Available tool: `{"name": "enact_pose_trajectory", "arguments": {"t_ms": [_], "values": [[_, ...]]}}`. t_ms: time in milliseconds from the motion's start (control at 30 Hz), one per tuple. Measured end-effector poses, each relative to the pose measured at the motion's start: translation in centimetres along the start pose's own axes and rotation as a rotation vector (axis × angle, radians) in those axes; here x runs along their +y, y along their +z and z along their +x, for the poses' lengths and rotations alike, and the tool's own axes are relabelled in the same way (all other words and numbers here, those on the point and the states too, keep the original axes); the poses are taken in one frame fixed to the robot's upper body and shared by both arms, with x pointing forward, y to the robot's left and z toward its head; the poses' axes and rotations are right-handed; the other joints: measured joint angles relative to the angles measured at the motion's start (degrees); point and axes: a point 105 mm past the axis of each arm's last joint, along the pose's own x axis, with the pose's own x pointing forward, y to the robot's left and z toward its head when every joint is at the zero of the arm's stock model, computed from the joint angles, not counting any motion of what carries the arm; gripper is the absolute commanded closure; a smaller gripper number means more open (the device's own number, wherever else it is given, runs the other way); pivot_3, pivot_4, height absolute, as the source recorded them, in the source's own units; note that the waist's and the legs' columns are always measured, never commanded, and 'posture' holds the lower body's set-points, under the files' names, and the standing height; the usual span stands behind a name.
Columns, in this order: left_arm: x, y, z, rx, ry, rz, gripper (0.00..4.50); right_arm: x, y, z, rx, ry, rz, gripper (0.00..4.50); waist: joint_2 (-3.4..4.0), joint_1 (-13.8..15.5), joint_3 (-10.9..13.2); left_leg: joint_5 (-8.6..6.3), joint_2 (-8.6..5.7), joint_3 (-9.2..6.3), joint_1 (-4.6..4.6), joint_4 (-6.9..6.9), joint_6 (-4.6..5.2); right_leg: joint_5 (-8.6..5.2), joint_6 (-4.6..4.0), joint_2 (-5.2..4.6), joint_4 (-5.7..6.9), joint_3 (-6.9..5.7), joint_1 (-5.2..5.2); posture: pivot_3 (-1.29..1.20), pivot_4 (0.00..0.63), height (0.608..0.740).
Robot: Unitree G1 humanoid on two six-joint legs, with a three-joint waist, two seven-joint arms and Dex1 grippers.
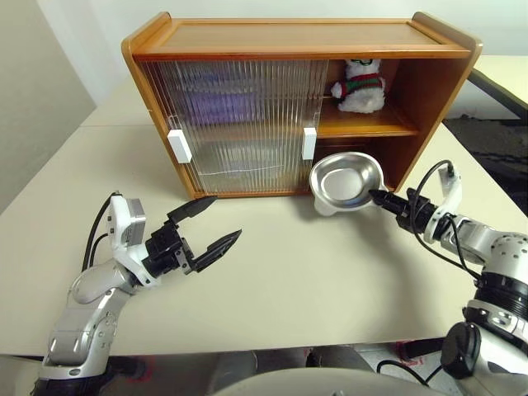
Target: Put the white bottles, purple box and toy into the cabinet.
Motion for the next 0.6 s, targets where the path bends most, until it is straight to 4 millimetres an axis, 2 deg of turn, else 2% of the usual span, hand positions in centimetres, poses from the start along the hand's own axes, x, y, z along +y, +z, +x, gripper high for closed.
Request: {"name": "enact_pose_trajectory", "arguments": {"t_ms": [300, 467, 600], "values": [[0.3, -0.1, 0.0, -0.002, -0.005, 0.001, 0.00, -0.8, 1.2, 1.1, -0.121, -0.065, 0.028, 4.16, 0.18, -0.2, -0.1, -0.02, 0.00, -0.10, -0.05, -0.01, 0.02, -0.01, 0.03, -0.01, -0.01, -0.04, -0.01, -0.01, 0.000, 0.740], [0.3, -0.3, -0.1, -0.004, -0.009, 0.003, 0.00, -0.5, 2.3, 2.3, -0.205, -0.087, 0.048, 4.16, 0.25, -0.3, -0.1, -0.03, 0.01, -0.16, -0.04, -0.06, 0.04, -0.01, 0.02, 0.01, 0.00, -0.07, -0.03, -0.01, 0.000, 0.740], [0.4, -0.3, -0.2, -0.004, -0.007, 0.005, 0.00, -0.8, 2.3, 3.1, -0.233, -0.109, 0.080, 4.16, 0.26, -0.3, -0.1, -0.03, 0.02, -0.19, -0.06, -0.07, 0.05, -0.01, 0.03, 0.00, -0.01, -0.07, -0.12, -0.01, 0.000, 0.740]]}}
